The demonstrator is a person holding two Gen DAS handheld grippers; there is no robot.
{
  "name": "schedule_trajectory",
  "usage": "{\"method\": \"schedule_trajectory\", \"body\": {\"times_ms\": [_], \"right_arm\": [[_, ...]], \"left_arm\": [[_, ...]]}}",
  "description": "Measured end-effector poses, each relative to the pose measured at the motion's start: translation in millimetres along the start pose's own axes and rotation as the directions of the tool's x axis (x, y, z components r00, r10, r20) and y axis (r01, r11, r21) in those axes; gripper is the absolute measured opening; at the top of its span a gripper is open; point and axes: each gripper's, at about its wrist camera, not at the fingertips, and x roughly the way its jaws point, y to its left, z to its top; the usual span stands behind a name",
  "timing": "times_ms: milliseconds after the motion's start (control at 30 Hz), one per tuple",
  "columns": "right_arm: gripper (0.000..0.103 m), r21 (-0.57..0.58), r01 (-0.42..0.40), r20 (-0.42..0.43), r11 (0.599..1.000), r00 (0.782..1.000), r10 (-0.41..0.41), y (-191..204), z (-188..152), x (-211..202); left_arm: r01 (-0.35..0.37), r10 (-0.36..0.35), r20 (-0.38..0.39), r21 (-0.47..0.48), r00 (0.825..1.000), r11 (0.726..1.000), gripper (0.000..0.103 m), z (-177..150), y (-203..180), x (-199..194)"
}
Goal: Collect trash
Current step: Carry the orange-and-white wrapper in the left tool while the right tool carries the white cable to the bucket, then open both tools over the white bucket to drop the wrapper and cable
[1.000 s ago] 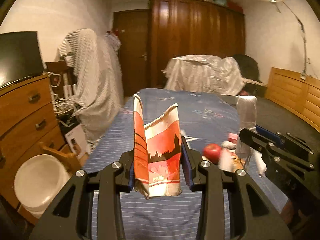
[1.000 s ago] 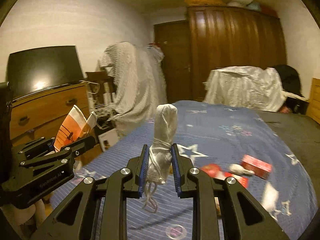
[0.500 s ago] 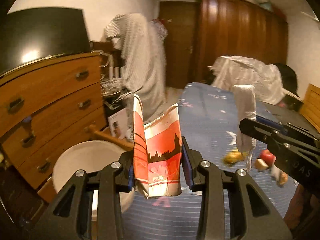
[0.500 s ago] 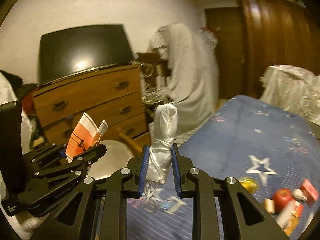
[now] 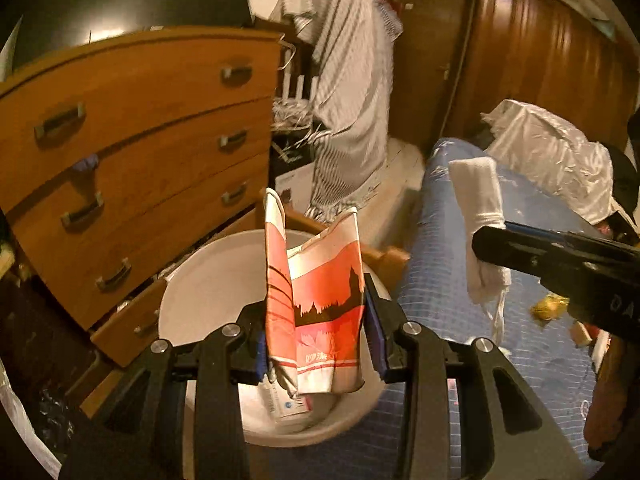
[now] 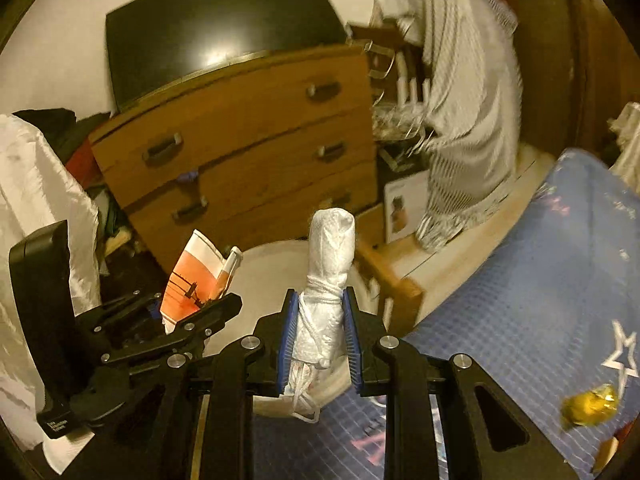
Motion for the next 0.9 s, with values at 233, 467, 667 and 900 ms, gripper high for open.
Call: {"method": "schedule_trajectory", "body": {"times_ms": [233,467,667,900], "right_arm": [[0.024,-0.017,-0.031,-0.147,0.999,0.989,0.028,2,7,76],[0.024,-0.039,-0.014,-0.212,0.999,0.977,0.005,-2,8,109],[0.024,-0.063,-0.01,-0.228,0.998,0.974,-0.004,-4,11,110],[0.024,-0.06,-0.004,-0.231,0.998,0.973,-0.01,-6,10,112]], "left_arm": [[-0.018,0.015,-0.076,-0.039,0.997,0.999,0.037,-2,32,31],[-0.052,0.045,-0.105,-0.064,0.993,0.997,0.037,-1,64,48],[-0.082,0.072,-0.125,-0.077,0.99,0.994,0.037,-4,82,54],[-0.088,0.077,-0.136,-0.076,0.988,0.993,0.037,-6,90,59]]}}
